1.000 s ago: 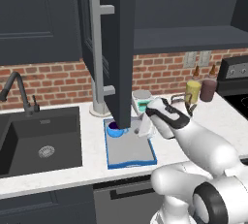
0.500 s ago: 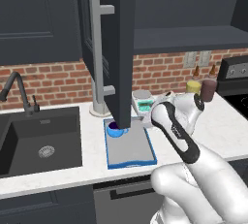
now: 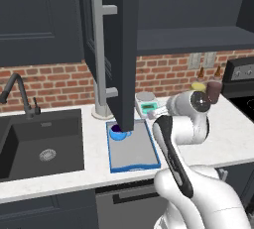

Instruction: Pick the kettle from the counter and place it on the tray. Then pick the mug from the cabinet and place it on the tray. Then close the cabinet doors.

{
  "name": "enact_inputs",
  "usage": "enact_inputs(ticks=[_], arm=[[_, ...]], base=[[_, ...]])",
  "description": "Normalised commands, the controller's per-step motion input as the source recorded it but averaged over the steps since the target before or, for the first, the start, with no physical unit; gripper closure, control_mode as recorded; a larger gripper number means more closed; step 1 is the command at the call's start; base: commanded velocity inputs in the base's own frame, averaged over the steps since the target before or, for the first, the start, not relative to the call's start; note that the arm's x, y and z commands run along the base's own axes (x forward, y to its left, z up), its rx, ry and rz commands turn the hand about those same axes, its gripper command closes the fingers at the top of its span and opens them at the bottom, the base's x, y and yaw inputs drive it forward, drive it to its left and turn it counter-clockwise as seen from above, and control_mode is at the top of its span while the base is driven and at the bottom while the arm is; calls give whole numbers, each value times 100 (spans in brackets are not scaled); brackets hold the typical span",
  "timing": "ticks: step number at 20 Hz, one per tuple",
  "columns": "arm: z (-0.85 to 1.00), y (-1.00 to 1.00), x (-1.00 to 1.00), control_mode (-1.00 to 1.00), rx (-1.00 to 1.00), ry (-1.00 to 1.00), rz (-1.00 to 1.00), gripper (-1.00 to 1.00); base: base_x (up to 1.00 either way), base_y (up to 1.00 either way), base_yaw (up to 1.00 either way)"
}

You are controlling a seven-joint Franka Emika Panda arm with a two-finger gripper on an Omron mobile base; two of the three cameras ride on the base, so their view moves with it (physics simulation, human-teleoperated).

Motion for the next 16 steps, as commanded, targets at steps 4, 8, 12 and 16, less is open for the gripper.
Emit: enact_inputs(ticks=[4,8,12,16], arm=[[33,-48,-38,-100,13,9,-62,-100],[29,-57,-31,-100,14,7,-54,-100],[43,-48,-21,-100,20,7,-42,-100],[26,-38,-16,-100,24,8,-21,-100]], base=[[0,0,0],[0,0,0],[0,0,0],[0,0,0]])
